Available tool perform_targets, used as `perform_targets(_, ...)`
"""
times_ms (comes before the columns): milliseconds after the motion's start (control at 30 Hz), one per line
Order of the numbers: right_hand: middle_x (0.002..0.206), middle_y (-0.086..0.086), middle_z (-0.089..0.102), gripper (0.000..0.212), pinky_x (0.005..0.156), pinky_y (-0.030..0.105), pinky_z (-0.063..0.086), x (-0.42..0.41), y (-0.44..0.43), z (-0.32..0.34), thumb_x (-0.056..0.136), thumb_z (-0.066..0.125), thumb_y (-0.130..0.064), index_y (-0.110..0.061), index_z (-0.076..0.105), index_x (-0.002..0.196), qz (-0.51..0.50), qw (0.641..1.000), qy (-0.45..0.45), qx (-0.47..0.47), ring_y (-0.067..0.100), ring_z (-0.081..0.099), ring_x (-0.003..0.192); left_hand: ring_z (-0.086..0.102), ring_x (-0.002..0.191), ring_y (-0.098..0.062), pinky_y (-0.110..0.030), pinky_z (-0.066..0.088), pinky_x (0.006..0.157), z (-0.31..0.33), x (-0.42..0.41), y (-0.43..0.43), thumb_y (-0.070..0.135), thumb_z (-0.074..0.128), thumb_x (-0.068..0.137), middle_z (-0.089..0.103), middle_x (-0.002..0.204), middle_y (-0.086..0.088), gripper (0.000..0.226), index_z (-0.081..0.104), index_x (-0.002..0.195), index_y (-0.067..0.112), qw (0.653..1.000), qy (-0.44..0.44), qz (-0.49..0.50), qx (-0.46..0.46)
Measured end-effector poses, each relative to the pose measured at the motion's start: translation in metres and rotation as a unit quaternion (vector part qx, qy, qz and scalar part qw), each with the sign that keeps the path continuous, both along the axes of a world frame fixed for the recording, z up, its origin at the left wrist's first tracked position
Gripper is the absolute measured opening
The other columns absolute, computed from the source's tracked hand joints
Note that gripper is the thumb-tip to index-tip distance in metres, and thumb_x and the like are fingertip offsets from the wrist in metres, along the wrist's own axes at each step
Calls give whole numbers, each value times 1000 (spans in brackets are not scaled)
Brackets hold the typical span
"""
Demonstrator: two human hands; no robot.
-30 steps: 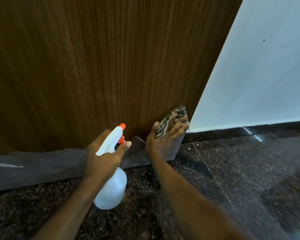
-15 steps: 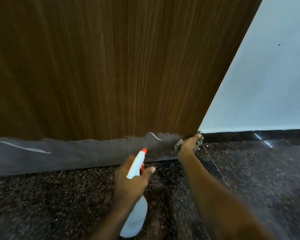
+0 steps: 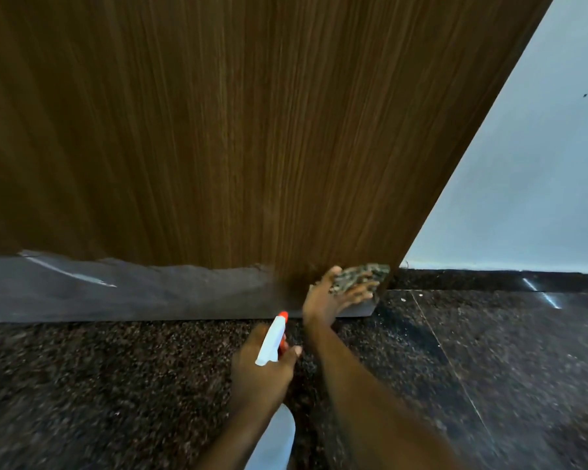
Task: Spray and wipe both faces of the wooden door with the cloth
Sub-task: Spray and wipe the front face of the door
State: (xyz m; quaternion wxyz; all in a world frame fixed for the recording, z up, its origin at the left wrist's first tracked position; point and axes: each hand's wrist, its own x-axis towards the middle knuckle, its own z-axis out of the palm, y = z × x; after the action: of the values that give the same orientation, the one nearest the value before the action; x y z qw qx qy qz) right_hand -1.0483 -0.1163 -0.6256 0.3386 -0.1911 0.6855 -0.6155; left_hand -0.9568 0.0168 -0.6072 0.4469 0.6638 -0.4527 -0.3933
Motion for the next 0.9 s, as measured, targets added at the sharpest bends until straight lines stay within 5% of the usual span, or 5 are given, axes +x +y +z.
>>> perform_targets(167,166,10,1,71,120,31,5,-32,-13,48,104,41,-36,-7,1,155,-124,980,-148,-40,24,10,153,61,87,-10,-7,39,62,6,-1,-3,25,74,77,66,92,7,27,64,101,27,1000,27,-1,2)
perform_targets(667,161,27,-4,75,115,71,6,-10,-17,-26,101,33,-48,-24,-9,158,74,865,487,-95,53,-10,145,64,79,-17,-34,57,68,21,38,-18,26,76,76,65,83,7,19,58,81,32,995,62,80,-18)
perform_targets(733,165,16,-4,69,118,65,-7,-11,-30,-14,98,37,-48,-25,11,158,174,693,674,-188,45,-11,148,62,83,-16,-27,53,66,24,49,-17,27,75,77,65,88,4,21,61,91,27,995,58,83,-16)
perform_targets(833,167,3,-10,70,120,57,-12,-13,-55,-10,95,39,-34,-24,12,159,290,216,888,-284,30,-13,152,59,82,-11,-8,42,58,21,71,-12,23,74,78,65,89,3,22,60,94,24,994,46,96,-34)
perform_targets(900,167,4,-8,75,121,54,-11,-30,-58,-22,98,43,-35,-18,5,160,306,70,907,-281,27,-9,153,59,84,-10,-8,42,60,17,77,-7,21,74,78,63,89,9,25,59,96,31,993,57,100,-34)
